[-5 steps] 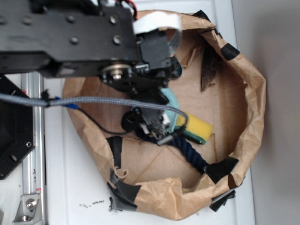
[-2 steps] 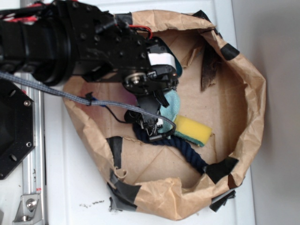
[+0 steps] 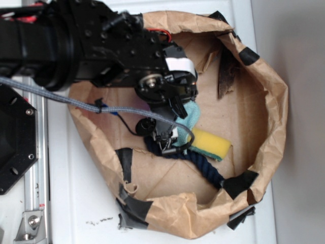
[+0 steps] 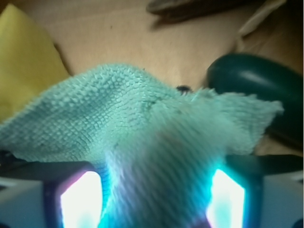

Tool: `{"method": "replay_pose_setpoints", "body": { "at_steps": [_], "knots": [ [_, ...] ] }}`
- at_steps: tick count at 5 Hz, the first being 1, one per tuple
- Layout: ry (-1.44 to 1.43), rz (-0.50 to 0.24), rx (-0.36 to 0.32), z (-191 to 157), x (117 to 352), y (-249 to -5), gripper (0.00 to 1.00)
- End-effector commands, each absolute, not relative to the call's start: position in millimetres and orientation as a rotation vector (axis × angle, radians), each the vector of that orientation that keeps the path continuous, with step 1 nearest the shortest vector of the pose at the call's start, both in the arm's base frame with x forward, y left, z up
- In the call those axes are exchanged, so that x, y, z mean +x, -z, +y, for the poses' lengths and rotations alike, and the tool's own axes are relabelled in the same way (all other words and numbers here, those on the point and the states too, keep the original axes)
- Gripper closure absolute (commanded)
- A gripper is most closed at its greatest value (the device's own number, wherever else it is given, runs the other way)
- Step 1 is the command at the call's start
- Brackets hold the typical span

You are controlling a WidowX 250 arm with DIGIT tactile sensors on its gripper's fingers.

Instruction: Grab the blue cloth.

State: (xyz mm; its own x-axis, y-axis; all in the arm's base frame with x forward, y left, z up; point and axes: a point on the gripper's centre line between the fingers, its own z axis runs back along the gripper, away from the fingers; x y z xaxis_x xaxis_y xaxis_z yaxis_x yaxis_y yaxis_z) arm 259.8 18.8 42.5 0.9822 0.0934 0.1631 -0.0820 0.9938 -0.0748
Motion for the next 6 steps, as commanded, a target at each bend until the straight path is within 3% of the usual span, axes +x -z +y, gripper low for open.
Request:
{"method": "replay_pose_setpoints", "body": {
  "at_steps": [1, 3, 4, 5, 6],
  "knots": [
    [-0.138, -0.223, -0.041, 43, 282, -66, 1.00],
    [-0.116, -0.220, -0.033, 49, 284, -81, 1.00],
    [-0.072, -0.256, 0.032, 50, 280, -118, 1.00],
    [-0.052, -0.283, 0.034, 46, 269, -168, 1.00],
    [-0.052, -0.285, -0.020, 38, 267, -218, 1.00]
  ]
}}
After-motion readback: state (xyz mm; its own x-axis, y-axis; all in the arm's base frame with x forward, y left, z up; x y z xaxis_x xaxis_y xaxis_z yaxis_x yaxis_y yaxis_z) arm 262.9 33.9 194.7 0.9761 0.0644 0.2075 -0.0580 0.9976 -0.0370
